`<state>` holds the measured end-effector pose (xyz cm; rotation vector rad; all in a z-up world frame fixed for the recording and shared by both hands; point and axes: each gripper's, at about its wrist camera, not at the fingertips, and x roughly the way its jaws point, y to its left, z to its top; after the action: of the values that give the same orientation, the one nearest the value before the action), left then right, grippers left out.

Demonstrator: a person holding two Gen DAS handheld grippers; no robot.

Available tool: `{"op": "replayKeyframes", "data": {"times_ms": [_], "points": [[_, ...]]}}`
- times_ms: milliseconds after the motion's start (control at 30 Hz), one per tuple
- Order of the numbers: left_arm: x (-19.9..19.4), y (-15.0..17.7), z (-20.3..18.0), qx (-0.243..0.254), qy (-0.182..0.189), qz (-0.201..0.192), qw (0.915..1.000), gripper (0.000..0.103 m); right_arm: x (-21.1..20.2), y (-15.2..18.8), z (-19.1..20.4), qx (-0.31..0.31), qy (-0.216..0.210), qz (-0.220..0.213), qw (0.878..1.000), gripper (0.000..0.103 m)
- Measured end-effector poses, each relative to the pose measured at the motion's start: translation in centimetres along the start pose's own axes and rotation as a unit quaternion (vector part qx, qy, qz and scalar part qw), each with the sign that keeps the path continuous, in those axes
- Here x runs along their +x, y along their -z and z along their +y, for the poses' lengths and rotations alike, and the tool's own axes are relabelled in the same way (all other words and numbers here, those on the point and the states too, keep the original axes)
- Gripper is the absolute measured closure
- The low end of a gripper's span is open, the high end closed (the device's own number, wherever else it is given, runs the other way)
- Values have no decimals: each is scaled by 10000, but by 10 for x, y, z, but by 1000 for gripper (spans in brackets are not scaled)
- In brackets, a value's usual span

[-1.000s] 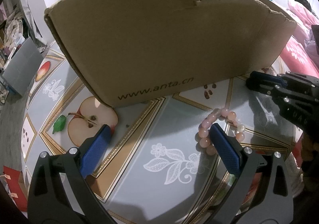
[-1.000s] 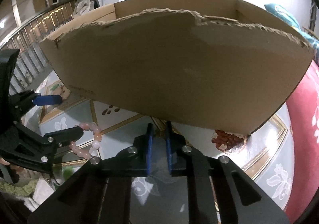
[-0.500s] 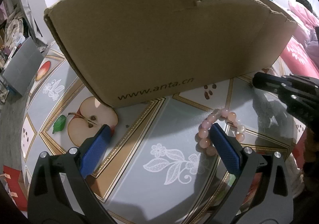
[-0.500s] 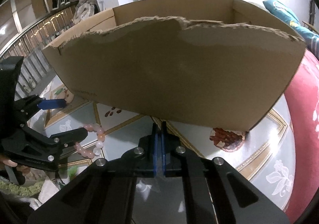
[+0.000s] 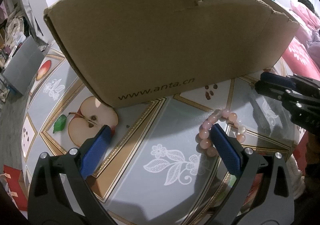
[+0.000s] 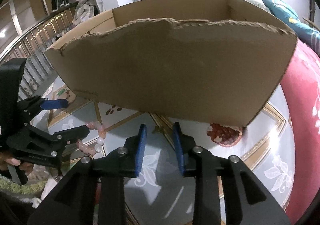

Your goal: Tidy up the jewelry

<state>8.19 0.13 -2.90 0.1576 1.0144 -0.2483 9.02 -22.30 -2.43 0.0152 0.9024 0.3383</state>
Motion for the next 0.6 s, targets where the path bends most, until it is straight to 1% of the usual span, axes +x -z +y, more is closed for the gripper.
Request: {"op": "replayKeyframes", "data": {"times_ms": [67, 133, 167, 200, 233, 600], "points": [[0, 0, 0, 2, 0, -5, 10000, 7, 5, 1, 3, -76, 79, 50, 9999, 76], [0, 1, 0, 2, 0, -6, 10000, 7, 6, 1, 6, -199, 182, -9, 9996, 76], [0, 0, 0, 6, -1, -6, 10000, 7, 7, 1, 10, -330, 307, -7, 9990, 81], [1, 0, 0, 7, 1, -6, 10000, 7, 7, 1, 11, -360, 294, 1, 9989, 87], [0, 0, 0, 9, 4, -14, 10000, 7, 7, 1, 12, -320, 229, 21, 9992, 90], [0, 0, 0, 12, 6, -16, 10000, 7, 5, 1, 10, -183, 141, 63, 9997, 90]]}}
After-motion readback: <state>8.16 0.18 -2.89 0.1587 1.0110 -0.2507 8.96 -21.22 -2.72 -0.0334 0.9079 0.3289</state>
